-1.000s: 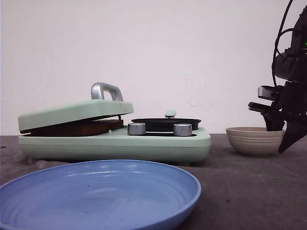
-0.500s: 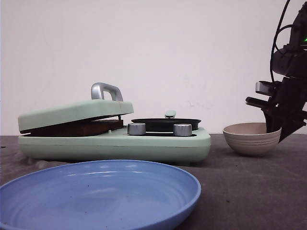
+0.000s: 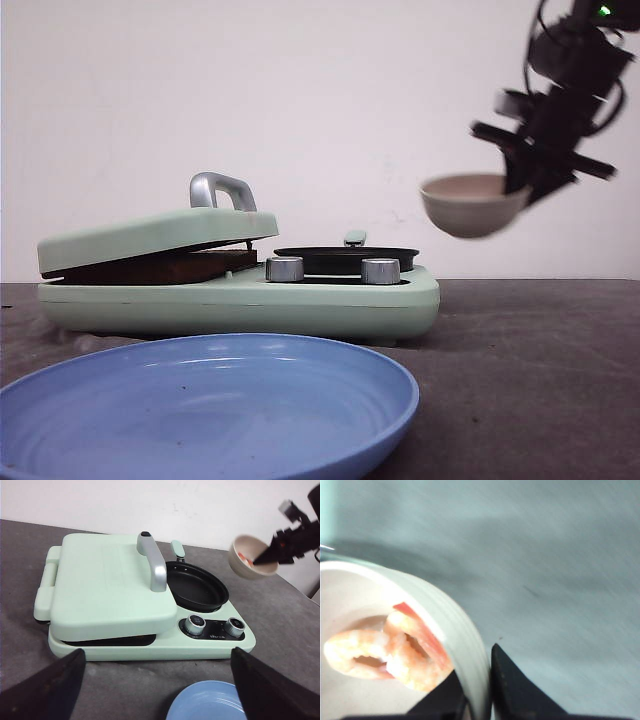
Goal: Make breakfast with bread and shrimp
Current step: 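Carry the bowl with the right gripper over the black frying pan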
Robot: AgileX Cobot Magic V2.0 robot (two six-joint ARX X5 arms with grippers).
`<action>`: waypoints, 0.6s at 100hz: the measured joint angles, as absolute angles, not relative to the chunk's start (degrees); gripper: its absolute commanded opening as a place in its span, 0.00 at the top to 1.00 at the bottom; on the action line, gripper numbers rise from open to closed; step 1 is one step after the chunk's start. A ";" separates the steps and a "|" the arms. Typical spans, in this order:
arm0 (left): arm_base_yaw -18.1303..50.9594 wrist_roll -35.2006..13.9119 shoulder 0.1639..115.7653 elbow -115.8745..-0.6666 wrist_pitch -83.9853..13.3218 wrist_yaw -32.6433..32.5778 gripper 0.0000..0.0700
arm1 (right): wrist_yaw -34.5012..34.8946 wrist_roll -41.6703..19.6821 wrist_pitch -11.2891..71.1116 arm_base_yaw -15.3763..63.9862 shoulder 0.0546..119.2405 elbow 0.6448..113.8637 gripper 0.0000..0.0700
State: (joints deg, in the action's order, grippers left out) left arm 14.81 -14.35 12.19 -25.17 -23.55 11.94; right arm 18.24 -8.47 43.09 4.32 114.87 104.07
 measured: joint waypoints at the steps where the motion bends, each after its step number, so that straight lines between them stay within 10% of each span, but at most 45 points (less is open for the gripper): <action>1: 14.81 -14.35 12.19 -25.17 -23.55 11.94 0.26 | 18.24 -8.58 43.07 4.60 114.87 104.33 1.00; 60: 14.81 -14.33 12.19 -25.17 -24.25 11.94 0.26 | 1.30 -5.10 25.17 20.56 114.67 105.93 1.00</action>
